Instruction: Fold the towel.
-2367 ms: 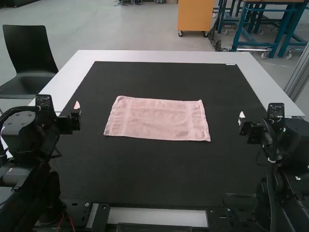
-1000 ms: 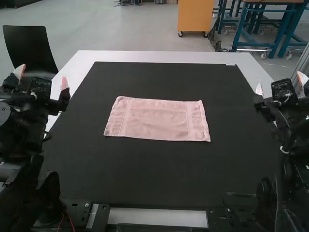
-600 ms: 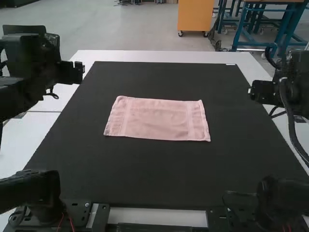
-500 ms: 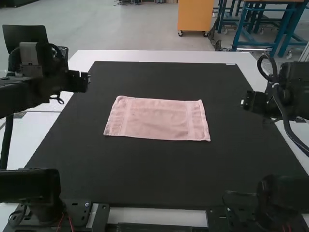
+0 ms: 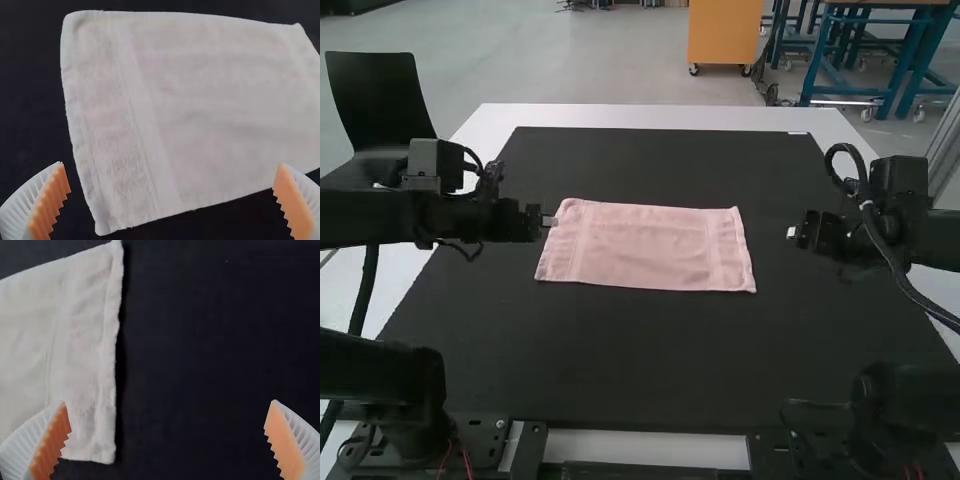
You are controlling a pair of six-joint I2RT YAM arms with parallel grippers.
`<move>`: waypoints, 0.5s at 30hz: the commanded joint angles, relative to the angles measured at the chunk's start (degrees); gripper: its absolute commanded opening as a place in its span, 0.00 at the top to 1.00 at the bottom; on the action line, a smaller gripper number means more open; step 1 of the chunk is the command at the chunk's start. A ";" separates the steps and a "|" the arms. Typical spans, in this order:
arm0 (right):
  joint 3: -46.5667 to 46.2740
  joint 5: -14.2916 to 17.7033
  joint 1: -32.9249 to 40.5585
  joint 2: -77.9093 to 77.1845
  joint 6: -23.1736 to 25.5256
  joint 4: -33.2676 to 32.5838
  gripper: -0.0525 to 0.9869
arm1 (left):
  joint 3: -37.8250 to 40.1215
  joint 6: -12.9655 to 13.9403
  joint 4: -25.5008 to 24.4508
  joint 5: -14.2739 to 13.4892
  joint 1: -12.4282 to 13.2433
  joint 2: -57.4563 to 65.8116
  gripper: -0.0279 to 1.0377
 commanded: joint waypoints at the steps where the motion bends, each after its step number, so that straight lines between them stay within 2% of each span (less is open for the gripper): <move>1: -0.76 0.08 2.99 3.61 -1.89 2.74 0.08 | 0.39 -2.20 3.05 6.37 1.02 2.74 0.07; 9: 1.17 0.25 5.80 12.75 -2.16 13.64 0.08 | 1.53 -1.59 14.56 5.05 0.49 11.88 0.07; 12: 2.31 0.16 5.80 17.32 -2.42 17.59 0.08 | 2.67 2.10 17.02 2.15 0.23 16.71 0.07; 15: 4.42 0.08 5.80 22.16 -3.56 20.23 0.08 | 3.64 5.00 19.66 1.18 0.75 20.58 0.07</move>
